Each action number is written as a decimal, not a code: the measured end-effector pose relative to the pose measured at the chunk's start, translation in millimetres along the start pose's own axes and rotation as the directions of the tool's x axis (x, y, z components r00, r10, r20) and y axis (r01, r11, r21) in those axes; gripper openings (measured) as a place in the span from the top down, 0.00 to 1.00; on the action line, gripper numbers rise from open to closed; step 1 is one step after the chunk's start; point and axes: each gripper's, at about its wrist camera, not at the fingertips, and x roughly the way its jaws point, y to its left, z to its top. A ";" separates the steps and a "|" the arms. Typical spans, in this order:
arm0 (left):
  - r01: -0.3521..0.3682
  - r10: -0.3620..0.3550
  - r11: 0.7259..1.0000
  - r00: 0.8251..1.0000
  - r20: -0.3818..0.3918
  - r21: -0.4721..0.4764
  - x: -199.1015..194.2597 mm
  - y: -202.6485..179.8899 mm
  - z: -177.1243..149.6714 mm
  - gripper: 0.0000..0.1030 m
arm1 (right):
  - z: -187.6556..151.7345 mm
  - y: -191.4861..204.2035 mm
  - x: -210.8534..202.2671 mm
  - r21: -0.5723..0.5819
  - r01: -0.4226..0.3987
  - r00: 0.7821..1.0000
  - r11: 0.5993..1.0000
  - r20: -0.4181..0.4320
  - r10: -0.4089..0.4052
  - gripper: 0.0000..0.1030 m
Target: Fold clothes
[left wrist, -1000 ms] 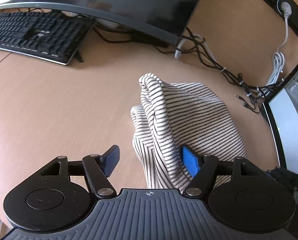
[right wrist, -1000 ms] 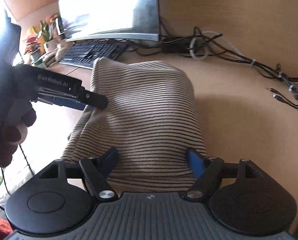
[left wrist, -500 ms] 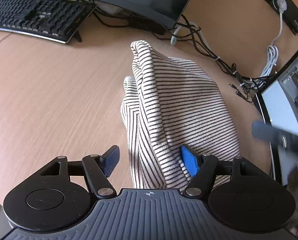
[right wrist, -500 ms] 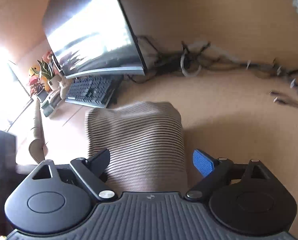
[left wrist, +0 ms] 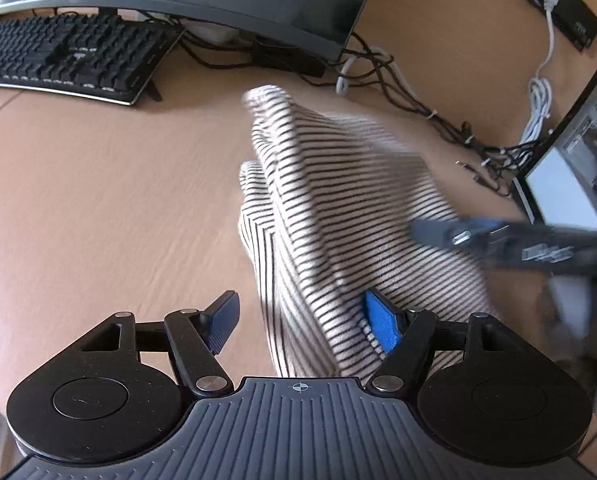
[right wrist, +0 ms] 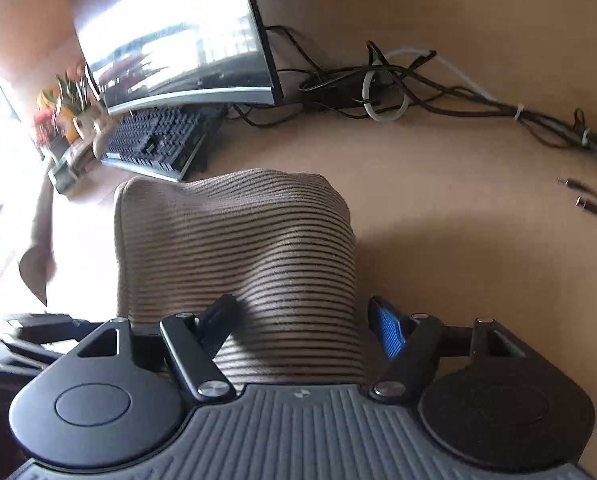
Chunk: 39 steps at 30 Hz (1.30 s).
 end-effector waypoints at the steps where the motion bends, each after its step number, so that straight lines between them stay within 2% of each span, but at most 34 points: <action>1: 0.001 -0.001 1.000 1.000 0.000 0.006 0.4 -0.6 0.3 0.27 | 0.7 2.4 1.2 -0.019 0.021 1.000 1.000 -0.001 -0.021 0.30; 5: 0.011 -0.011 1.000 1.000 -0.010 0.013 2.9 0.8 2.4 0.26 | 12.6 23.3 5.6 -0.127 0.066 0.997 0.990 0.034 -0.063 0.27; 8: 0.019 -0.019 1.000 1.000 -0.019 0.010 5.6 2.7 3.2 0.24 | 22.9 40.5 34.2 -0.232 0.144 0.989 0.962 0.011 -0.146 0.27; 12: 0.018 -0.018 1.000 1.000 -0.021 0.007 6.5 6.3 4.7 0.23 | 30.3 54.9 65.8 -0.342 0.217 0.973 0.914 0.001 -0.231 0.11; 18: 0.030 -0.031 0.999 0.999 -0.026 -0.014 4.9 10.6 7.9 0.25 | 29.5 45.1 64.4 -0.289 0.187 0.980 0.939 -0.014 -0.199 0.11; 20: 0.038 -0.038 0.999 0.999 -0.013 -0.020 -1.4 10.6 12.3 0.32 | 28.5 45.9 63.8 -0.288 0.189 0.980 0.939 -0.009 -0.200 0.11; 22: 0.037 -0.036 0.999 0.999 0.024 -0.032 -11.3 12.4 20.2 0.34 | 27.0 45.6 60.4 -0.280 0.187 0.981 0.942 0.002 -0.194 0.11; 24: 0.046 -0.044 0.998 0.998 0.046 -0.053 -19.0 16.3 30.9 0.36 | 29.3 38.3 52.1 -0.223 0.156 0.988 0.962 0.016 -0.156 0.11; 25: 0.051 -0.047 0.997 0.997 0.055 -0.063 -20.6 17.9 36.0 0.40 | 30.1 34.0 46.6 -0.190 0.141 0.990 0.972 0.025 -0.139 0.11; 27: 0.042 -0.038 0.998 0.996 0.079 -0.048 -20.8 17.8 46.5 0.43 | 26.9 26.2 30.1 -0.143 0.136 0.990 0.980 0.058 -0.129 0.11; 31: 0.030 -0.025 0.999 0.993 0.117 -0.036 -9.9 20.6 68.8 0.56 | 10.3 19.5 3.5 -0.135 0.178 0.982 0.975 0.083 -0.168 0.12; 32: 0.028 -0.022 0.999 0.992 0.125 -0.043 -6.3 23.1 73.8 0.55 | 4.7 19.1 -0.8 -0.141 0.192 0.980 0.971 0.082 -0.182 0.12; 35: -0.004 0.011 0.999 0.990 0.142 -0.048 9.9 30.4 89.9 0.56 | -16.6 18.9 -2.4 -0.173 0.227 0.974 0.958 0.048 -0.222 0.12; 39: -0.092 0.096 0.995 0.989 0.113 -0.037 36.0 40.1 98.3 0.55 | -26.4 8.7 0.9 -0.088 0.197 0.980 0.977 0.016 -0.196 0.12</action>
